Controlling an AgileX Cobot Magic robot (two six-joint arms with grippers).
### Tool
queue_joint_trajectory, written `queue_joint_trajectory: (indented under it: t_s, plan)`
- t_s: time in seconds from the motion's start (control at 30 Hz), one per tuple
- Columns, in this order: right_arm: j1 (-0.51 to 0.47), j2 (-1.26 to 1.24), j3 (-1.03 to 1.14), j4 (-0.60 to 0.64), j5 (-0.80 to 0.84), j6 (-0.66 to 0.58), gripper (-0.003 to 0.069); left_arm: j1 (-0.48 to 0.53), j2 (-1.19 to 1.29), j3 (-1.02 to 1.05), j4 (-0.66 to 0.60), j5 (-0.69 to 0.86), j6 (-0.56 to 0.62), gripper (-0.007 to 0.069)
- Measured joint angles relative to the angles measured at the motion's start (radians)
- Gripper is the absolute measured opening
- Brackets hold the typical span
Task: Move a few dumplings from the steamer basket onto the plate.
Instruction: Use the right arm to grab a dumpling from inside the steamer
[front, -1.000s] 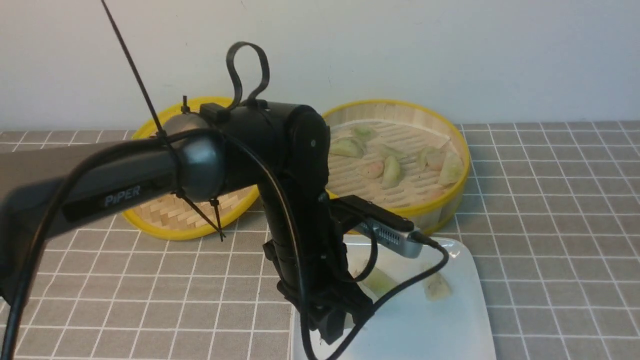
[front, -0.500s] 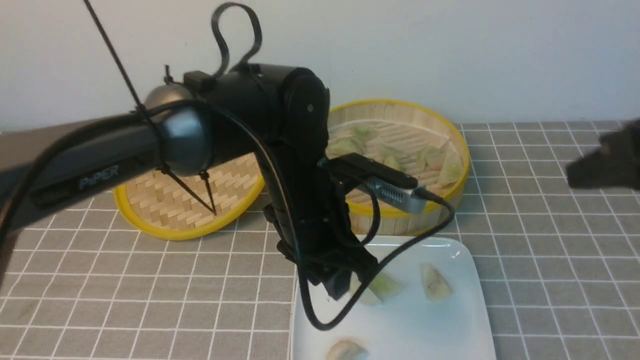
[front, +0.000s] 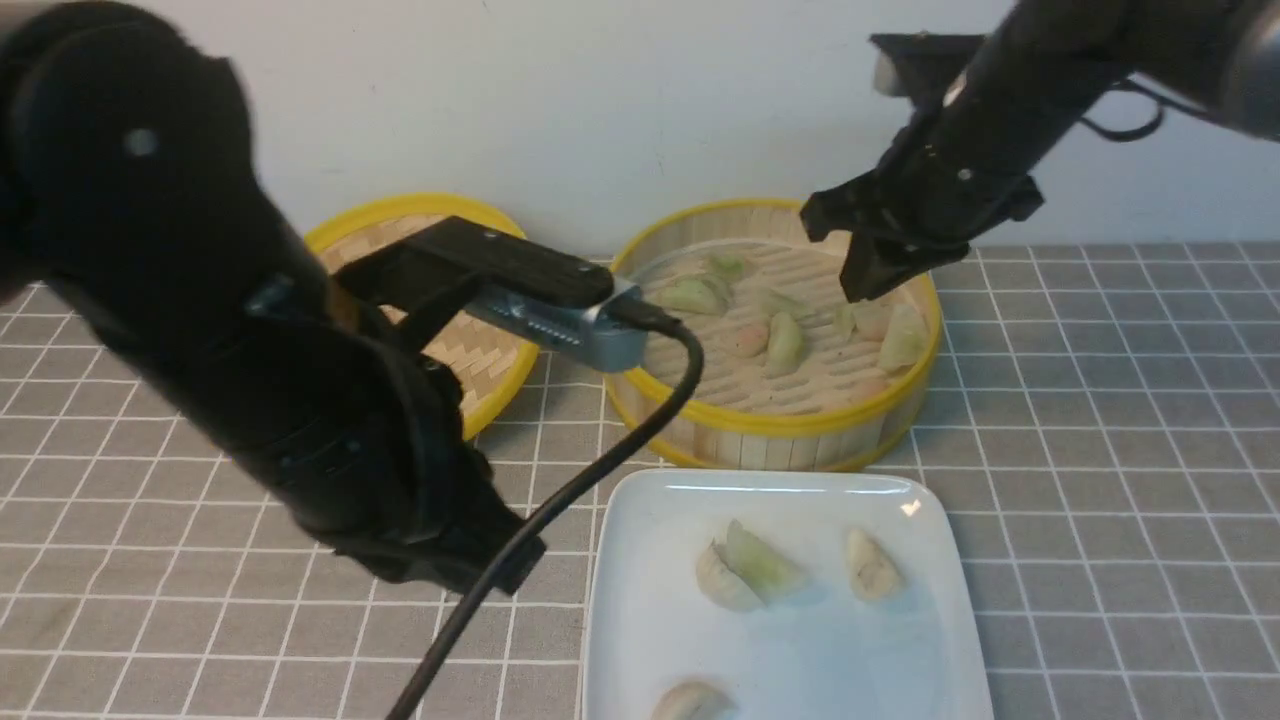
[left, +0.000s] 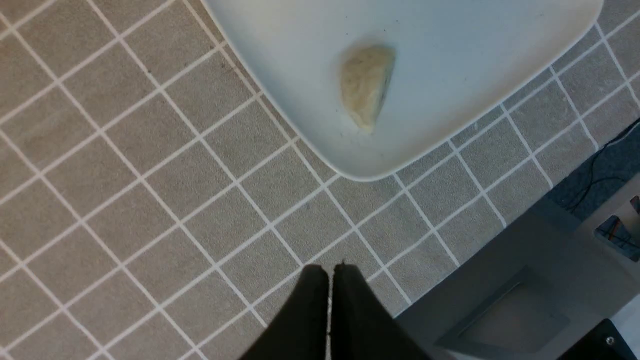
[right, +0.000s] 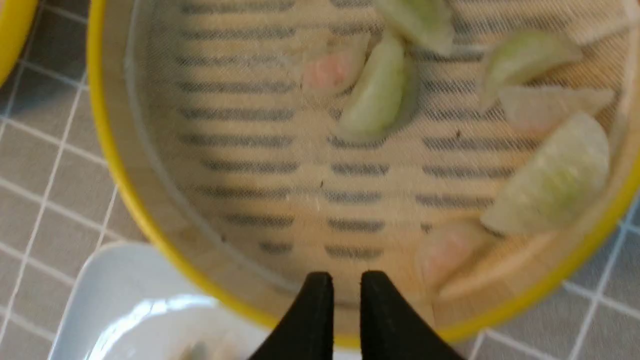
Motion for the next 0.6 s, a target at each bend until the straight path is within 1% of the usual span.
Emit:
queue_joint_trajectory:
  t_s: [0.13,0.17,0.2,0.23,0.33,0.4,0.43,0.47,0.5,0.6]
  plan:
    - [0.012,0.138,-0.134,-0.006,0.000,0.018,0.0175,0.000,-0.092,0.028,0.012,0.004,-0.019,-0.0005]
    - [0.013,0.150,-0.146,-0.006,0.000,0.019,0.0187,0.000,-0.096,0.028,0.012,0.004,-0.018,-0.0005]
    - [0.014,0.192,-0.187,-0.011,0.001,0.020,0.0237,0.000,-0.132,0.030,0.028,0.004,-0.032,-0.0005]
    - [0.015,0.201,-0.195,-0.012,0.001,0.020,0.0250,0.000,-0.136,0.030,0.028,0.004,-0.032,-0.0005]
    - [0.015,0.255,-0.241,-0.029,0.001,0.020,0.0359,0.001,-0.191,0.031,0.051,0.010,-0.061,-0.0005]
    - [0.015,0.276,-0.248,-0.038,0.001,0.020,0.0413,0.001,-0.213,0.031,0.061,0.016,-0.068,-0.0005]
    - [0.015,0.278,-0.248,-0.038,0.001,0.020,0.0417,0.001,-0.215,0.031,0.061,0.015,-0.068,-0.0005]
    - [0.015,0.293,-0.250,-0.039,0.001,0.020,0.0444,0.001,-0.225,0.031,0.070,0.019,-0.068,-0.0005]
    - [0.015,0.304,-0.250,-0.039,0.001,0.020,0.0456,0.001,-0.229,0.031,0.075,0.020,-0.068,-0.0005]
    - [0.015,0.333,-0.251,-0.039,0.001,0.020,0.0468,0.001,-0.235,0.031,0.089,0.020,-0.071,-0.0005]
